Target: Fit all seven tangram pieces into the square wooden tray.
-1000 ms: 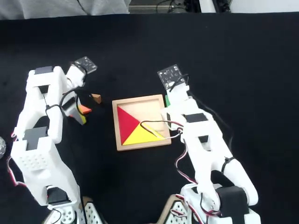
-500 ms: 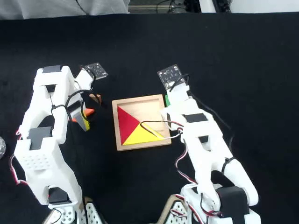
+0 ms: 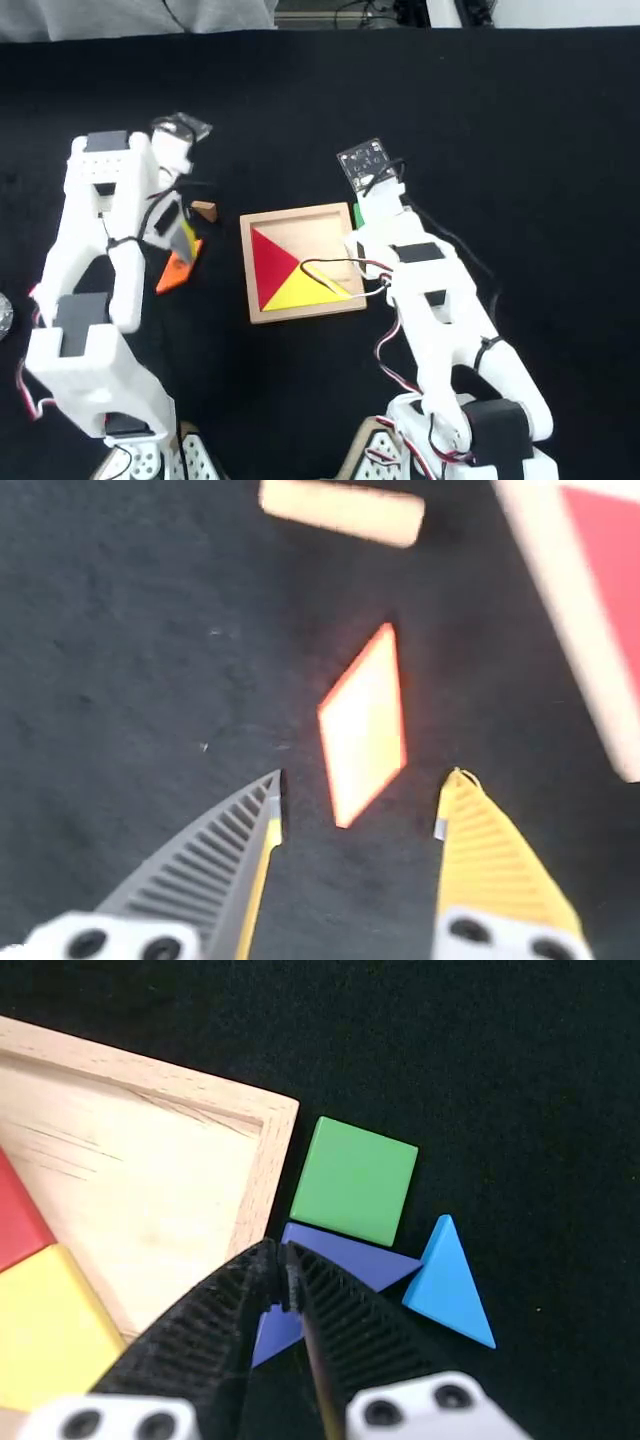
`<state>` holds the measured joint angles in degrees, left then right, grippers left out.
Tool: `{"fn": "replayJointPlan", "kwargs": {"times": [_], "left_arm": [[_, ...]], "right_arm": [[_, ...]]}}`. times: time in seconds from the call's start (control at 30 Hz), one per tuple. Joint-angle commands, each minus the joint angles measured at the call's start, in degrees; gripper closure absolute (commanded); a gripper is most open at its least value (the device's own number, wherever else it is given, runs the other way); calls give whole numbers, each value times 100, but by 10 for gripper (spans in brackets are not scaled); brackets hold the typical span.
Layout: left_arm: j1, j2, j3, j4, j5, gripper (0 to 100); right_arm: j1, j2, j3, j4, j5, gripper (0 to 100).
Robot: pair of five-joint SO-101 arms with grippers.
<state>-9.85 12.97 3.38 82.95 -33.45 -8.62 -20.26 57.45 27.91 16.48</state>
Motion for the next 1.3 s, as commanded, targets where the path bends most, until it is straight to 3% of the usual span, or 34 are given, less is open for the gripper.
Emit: {"fn": "replayJointPlan", "kwargs": {"times": [0.0, 0.2, 0.63, 1.13, 1.27], "left_arm": [[426, -492, 145, 264, 897, 753], [514, -193, 391, 62, 1600, 753], [233, 1134, 268, -545, 1609, 754], [215, 1169, 259, -598, 1565, 755], [-66, 1160, -224, -484, 1565, 757]], "right_arm": [[88, -198, -22, -141, -35, 987], [88, -198, -13, -141, -35, 987], [79, -198, -4, -141, -35, 987], [70, -198, -4, -141, -35, 987], [70, -198, -4, -141, -35, 987]]}}
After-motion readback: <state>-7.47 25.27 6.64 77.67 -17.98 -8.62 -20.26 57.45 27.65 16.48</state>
